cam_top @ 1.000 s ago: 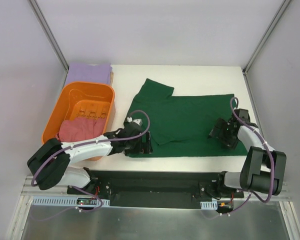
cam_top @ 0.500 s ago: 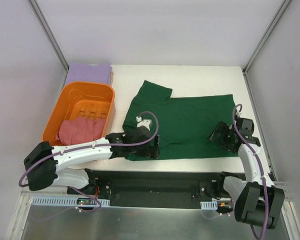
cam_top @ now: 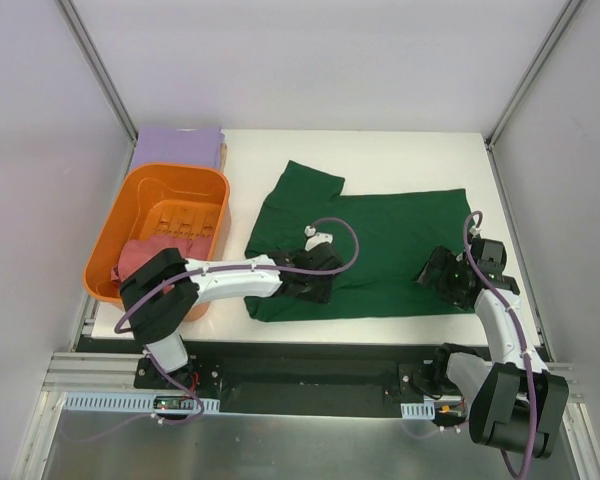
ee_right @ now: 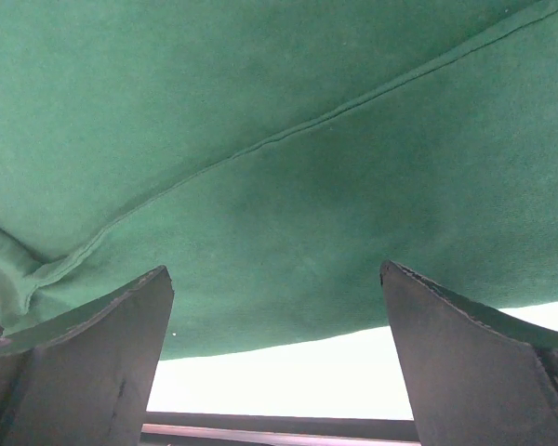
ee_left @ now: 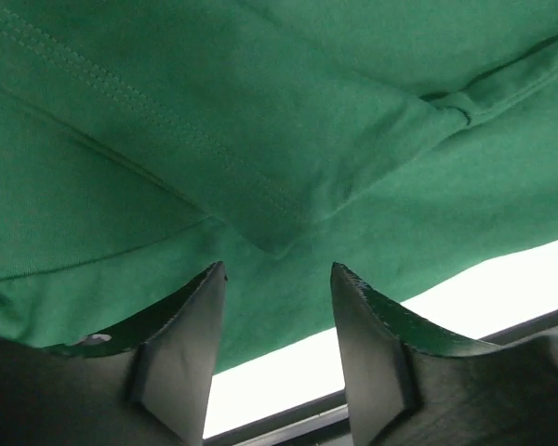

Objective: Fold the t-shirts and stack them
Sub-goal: Fold the flattened tshirt in 1/3 of the way

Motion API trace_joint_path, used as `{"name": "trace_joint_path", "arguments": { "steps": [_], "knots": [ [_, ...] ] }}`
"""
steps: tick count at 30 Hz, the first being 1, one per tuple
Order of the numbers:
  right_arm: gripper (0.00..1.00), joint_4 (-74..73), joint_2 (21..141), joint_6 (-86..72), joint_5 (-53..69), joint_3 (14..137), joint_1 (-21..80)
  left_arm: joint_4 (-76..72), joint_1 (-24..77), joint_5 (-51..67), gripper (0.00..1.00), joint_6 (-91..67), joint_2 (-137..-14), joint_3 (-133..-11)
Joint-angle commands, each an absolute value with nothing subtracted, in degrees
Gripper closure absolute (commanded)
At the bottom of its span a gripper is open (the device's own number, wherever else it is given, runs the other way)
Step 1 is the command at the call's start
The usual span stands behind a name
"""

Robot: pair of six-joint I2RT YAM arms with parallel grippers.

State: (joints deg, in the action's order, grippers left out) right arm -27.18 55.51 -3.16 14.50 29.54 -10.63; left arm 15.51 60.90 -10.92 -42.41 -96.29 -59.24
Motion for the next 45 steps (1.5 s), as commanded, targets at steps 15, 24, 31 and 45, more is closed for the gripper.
{"name": "trace_joint_path", "arguments": {
  "steps": [15, 24, 31, 45],
  "knots": [
    [0.04, -26.46, 54.58, -3.78, 14.85, 29.44, -10.63, 15.82, 58.45, -11.42, 0.93, -41.75, -101.87, -65.3],
    [0.04, -27.07, 53.88, -3.69, 14.85, 29.62, -10.63, 16.17, 55.47, -11.61, 1.0, -34.91, -103.44, -70.13],
    [0.04, -26.63, 53.0, -4.04, 18.1, 29.27, -10.63, 16.43, 52.82, -10.2, 1.0, -24.36, -108.62, -77.68],
    [0.04, -27.33, 53.09, -3.69, 16.7, 29.44, -10.63, 16.44, 52.03, -0.35, 1.0, -3.61, -117.59, -89.64]
  ]
}}
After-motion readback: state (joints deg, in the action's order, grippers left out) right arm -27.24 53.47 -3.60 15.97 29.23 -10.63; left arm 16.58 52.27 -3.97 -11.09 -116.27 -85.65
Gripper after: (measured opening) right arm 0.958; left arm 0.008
